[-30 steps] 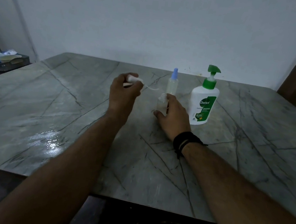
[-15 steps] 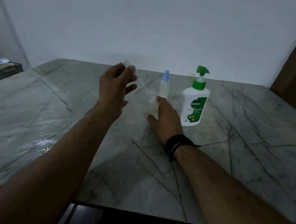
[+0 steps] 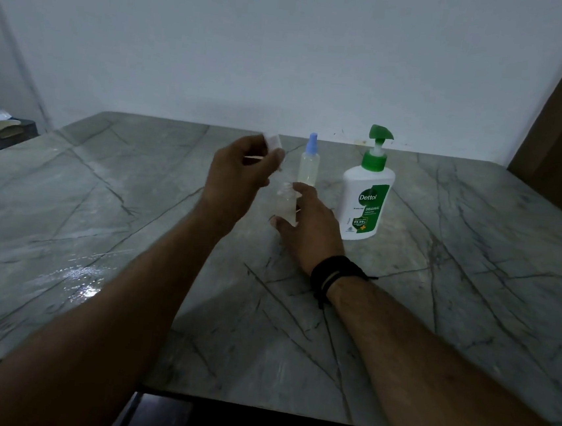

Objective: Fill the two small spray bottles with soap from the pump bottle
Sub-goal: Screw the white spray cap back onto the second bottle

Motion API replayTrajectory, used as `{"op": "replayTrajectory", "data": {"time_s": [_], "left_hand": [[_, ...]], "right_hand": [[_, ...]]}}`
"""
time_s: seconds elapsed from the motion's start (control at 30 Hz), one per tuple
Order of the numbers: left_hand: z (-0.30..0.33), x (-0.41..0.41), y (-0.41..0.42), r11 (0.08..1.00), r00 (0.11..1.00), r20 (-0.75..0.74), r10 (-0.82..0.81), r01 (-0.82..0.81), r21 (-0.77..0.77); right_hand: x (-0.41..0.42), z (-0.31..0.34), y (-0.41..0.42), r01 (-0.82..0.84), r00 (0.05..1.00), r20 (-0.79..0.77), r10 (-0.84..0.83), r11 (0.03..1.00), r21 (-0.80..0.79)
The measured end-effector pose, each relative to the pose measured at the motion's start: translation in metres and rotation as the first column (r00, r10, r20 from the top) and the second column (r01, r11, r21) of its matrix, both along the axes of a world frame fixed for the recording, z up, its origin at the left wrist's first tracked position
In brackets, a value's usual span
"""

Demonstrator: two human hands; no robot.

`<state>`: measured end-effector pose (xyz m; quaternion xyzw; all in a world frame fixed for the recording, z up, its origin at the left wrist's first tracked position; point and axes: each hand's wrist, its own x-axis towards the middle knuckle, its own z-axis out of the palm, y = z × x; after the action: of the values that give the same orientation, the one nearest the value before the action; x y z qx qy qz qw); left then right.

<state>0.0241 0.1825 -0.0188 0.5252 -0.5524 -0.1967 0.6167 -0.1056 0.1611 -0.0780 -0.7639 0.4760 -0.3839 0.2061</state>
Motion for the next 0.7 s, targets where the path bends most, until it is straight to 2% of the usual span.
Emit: {"op": "replayTrajectory", "data": {"time_s": [0.07, 0.17, 0.4, 0.6, 0.7], "left_hand": [[-0.007, -0.003, 0.000, 1.000, 0.993, 0.120, 0.011, -0.014, 0.019], [-0.017, -0.006, 0.000, 0.998, 0.974, 0.222, 0.039, -0.047, 0.031], [-0.026, -0.004, -0.002, 0.998, 0.985, 0.170, 0.036, -0.045, 0.049], [-0.029, -0.003, -0.004, 0.998, 0.969, 0.239, 0.054, -0.057, 0.003], [-0.033, -0.003, -0.008, 0.996, 0.935, 0.343, 0.087, -0.082, -0.031]], "right_hand": [[0.000, 0.001, 0.000, 0.002, 1.000, 0.010, -0.002, 1.000, 0.025], [-0.001, 0.002, 0.000, 0.006, 1.000, -0.007, -0.006, 0.999, 0.036], [0.000, 0.002, 0.000, 0.010, 1.000, -0.027, -0.009, 0.999, 0.039], [0.000, 0.003, 0.001, 0.007, 1.000, -0.029, -0.006, 0.999, 0.047], [0.000, 0.004, 0.002, 0.005, 0.999, -0.034, -0.004, 0.999, 0.044]]}}
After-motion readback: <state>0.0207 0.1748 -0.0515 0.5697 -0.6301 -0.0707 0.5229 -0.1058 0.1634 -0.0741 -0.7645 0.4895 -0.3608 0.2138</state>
